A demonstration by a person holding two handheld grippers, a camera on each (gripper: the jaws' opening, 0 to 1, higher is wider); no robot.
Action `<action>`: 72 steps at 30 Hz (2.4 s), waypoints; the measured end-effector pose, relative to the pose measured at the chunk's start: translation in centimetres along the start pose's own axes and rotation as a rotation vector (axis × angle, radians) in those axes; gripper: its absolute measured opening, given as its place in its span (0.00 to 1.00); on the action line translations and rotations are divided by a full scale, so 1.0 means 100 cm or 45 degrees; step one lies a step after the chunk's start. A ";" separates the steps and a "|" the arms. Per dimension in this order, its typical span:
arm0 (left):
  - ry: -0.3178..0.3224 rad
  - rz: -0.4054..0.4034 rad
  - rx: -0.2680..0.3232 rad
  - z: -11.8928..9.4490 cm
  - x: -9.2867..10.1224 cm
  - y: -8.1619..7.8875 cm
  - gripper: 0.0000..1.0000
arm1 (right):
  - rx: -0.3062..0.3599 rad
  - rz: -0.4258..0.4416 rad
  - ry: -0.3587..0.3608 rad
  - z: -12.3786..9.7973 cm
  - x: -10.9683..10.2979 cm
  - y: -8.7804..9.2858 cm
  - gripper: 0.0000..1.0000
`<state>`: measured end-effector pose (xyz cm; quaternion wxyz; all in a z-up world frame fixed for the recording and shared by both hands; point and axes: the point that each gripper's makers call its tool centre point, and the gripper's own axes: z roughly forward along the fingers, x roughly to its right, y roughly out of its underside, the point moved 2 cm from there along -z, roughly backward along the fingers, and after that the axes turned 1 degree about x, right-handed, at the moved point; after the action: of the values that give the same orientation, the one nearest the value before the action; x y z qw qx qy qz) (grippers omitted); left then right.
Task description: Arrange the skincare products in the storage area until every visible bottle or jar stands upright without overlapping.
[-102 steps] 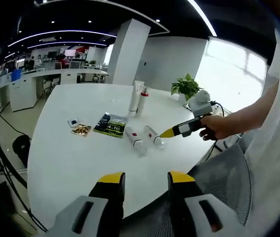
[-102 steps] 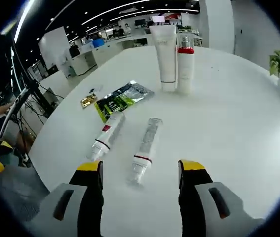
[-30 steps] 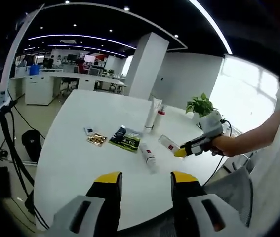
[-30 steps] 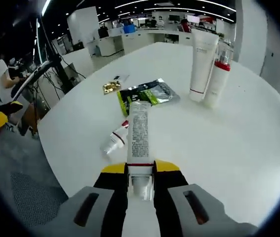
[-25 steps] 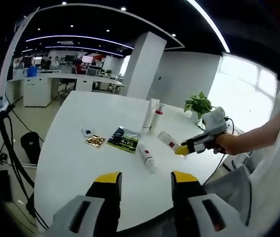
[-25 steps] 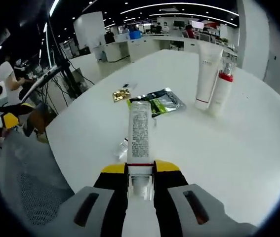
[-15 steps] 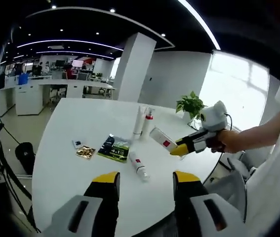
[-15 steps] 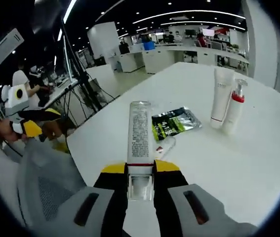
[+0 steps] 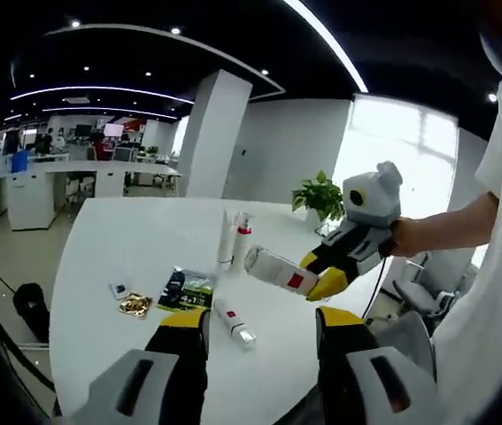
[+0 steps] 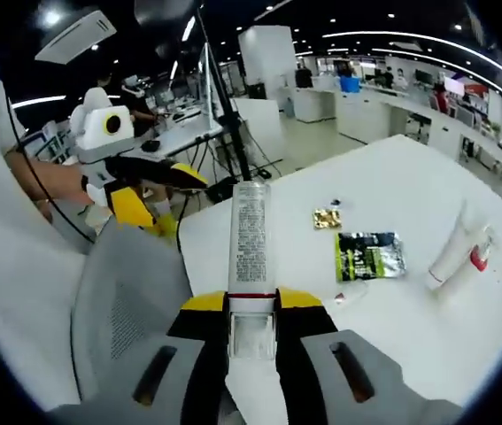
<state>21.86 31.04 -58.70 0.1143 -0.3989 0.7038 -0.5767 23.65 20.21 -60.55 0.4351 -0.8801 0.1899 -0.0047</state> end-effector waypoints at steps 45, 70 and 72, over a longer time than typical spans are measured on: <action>0.260 0.934 -0.718 0.034 0.052 0.055 0.24 | -0.504 -0.596 -0.298 0.014 -0.052 0.022 0.17; 0.270 0.583 -0.636 0.025 0.052 0.052 0.19 | -0.318 -0.443 -0.307 0.014 -0.043 0.008 0.34; 0.260 0.545 -0.607 0.024 0.050 0.049 0.19 | -0.267 -0.372 -0.289 0.011 -0.037 0.003 0.38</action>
<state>17.98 25.98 -62.34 0.0654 -0.1977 0.8944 -0.3957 20.29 22.19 -60.86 0.3543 -0.9337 0.0096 0.0512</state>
